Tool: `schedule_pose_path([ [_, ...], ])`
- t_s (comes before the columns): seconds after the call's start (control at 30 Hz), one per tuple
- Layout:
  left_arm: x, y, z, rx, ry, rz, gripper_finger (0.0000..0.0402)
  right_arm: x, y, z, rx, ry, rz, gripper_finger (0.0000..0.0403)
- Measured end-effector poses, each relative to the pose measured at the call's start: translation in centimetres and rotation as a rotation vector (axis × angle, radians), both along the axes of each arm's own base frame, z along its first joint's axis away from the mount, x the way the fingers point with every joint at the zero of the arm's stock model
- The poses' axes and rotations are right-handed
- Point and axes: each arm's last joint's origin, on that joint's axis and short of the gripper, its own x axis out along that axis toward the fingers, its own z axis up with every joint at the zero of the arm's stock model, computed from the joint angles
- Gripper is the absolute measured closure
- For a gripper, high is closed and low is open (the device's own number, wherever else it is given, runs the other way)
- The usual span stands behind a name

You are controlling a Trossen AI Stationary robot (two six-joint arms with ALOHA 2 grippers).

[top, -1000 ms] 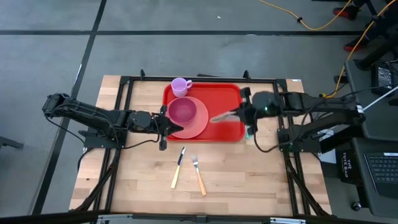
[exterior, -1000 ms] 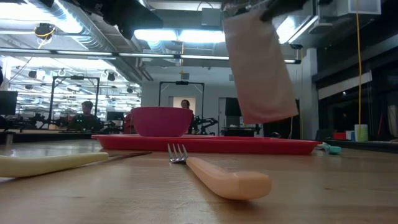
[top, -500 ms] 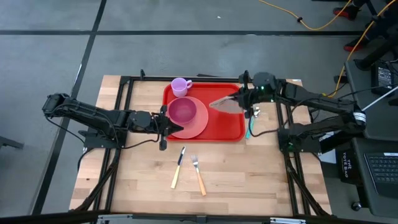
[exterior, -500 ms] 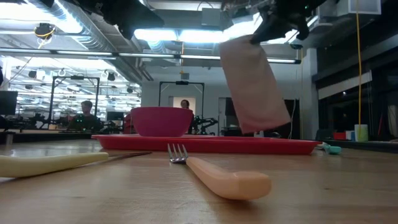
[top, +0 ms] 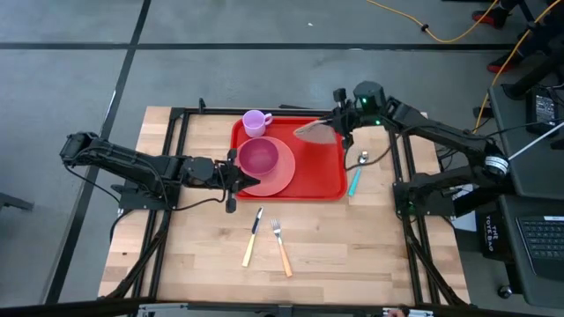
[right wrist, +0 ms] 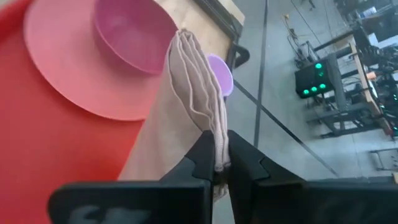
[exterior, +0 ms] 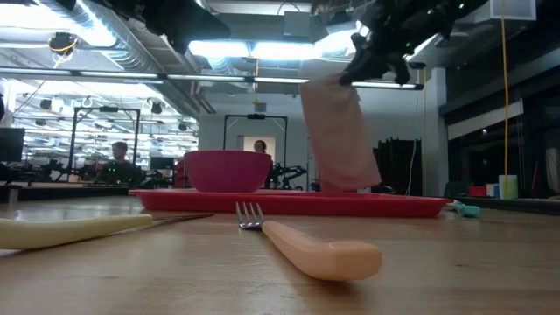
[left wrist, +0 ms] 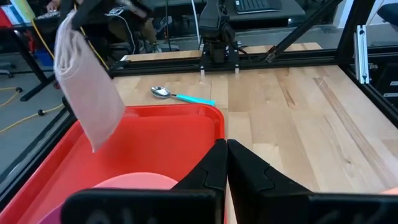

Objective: Set up tray
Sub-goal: Put the brown napkin on the top right of the orange tray

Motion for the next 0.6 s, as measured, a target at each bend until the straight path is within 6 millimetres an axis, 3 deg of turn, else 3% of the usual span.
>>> schedule_pose_path([
  [0.33,0.0,0.0,0.0,0.0,0.0,0.0,0.0397,0.5,-4.7,-2.4,-0.02,-0.011,-0.023,0.0381],
  [0.6,0.0,0.0,-0.1,0.002,0.012,0.0,0.0394,0.0,-4.0,-4.5,0.187,0.11,0.055,0.0381],
])
